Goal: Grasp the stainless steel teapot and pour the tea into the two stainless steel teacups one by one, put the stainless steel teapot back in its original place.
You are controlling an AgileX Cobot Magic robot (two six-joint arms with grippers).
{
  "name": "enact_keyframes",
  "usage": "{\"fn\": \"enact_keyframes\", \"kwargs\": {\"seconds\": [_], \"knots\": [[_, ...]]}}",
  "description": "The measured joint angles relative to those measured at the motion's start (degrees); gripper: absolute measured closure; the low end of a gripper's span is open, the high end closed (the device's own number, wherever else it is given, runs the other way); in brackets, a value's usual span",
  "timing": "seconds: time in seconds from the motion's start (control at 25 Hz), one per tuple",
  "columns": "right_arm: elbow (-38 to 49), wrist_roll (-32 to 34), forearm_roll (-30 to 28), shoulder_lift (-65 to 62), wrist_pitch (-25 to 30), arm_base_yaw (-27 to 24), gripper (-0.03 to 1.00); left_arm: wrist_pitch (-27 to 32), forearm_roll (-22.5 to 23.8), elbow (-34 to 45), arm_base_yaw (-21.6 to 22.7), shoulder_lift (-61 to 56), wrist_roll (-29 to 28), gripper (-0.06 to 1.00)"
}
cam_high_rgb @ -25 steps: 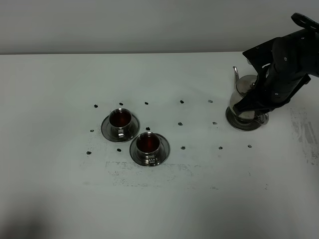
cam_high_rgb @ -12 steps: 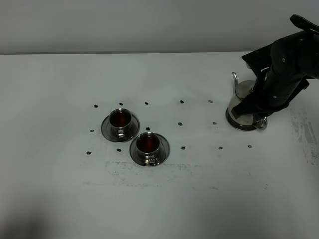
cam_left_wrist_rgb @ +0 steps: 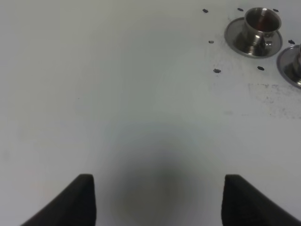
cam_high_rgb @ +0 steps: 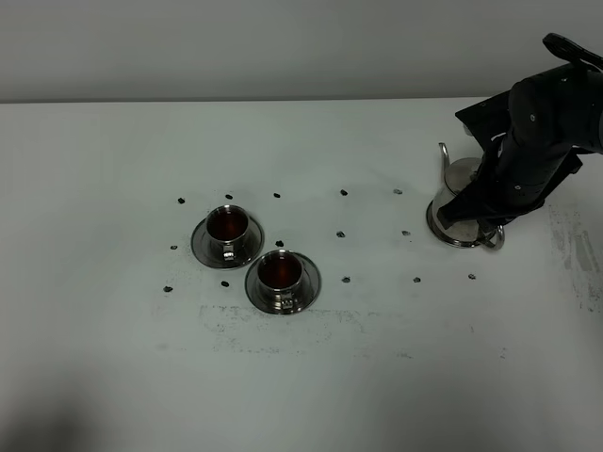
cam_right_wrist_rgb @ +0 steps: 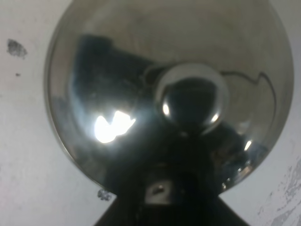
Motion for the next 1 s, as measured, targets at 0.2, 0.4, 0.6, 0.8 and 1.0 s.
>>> {"fn": "enact_keyframes", "kwargs": {"seconds": [0.2,0.4,0.6,0.8,1.0], "knots": [[-0.06,0.0,-0.11,0.0,-0.47,0.0,0.61,0.0,0.0,0.0,0.0,0.0,0.0,0.37],[-0.23,0.63,-2.52,0.0,-0.67,0.0,0.36,0.0,0.0,0.0,0.0,0.0,0.0,0.37],[-0.67,1.18,-3.51,-1.35,1.65,0.0,0.28,0.0,0.0,0.0,0.0,0.0,0.0,0.37],[-5.36,1.37,-2.23,-7.72,7.71,0.0,0.3,0.0,0.0,0.0,0.0,0.0,0.0,0.37],[-8.55,1.53,-1.75,-16.13,11.89,0.0,0.37,0.0,0.0,0.0,0.0,0.0,0.0,0.37]]}}
